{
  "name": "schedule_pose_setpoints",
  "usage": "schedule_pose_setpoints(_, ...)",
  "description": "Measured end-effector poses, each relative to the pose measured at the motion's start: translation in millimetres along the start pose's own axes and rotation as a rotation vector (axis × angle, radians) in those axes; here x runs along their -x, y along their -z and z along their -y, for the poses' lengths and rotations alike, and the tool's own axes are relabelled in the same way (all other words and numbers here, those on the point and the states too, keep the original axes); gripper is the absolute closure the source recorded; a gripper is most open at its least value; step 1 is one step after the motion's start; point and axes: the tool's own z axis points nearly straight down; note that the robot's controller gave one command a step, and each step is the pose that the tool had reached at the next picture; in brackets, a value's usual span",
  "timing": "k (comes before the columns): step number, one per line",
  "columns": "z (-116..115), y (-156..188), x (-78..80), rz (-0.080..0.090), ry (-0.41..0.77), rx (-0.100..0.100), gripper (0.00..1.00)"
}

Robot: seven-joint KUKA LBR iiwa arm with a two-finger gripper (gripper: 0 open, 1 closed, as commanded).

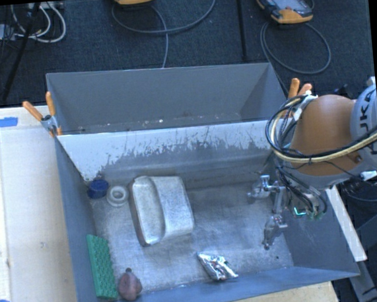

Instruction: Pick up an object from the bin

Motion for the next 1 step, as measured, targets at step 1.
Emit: schedule_pose_setpoints(1,-55.2,-58.6,-56.7,0.028,0.118,-0.004,0.00)
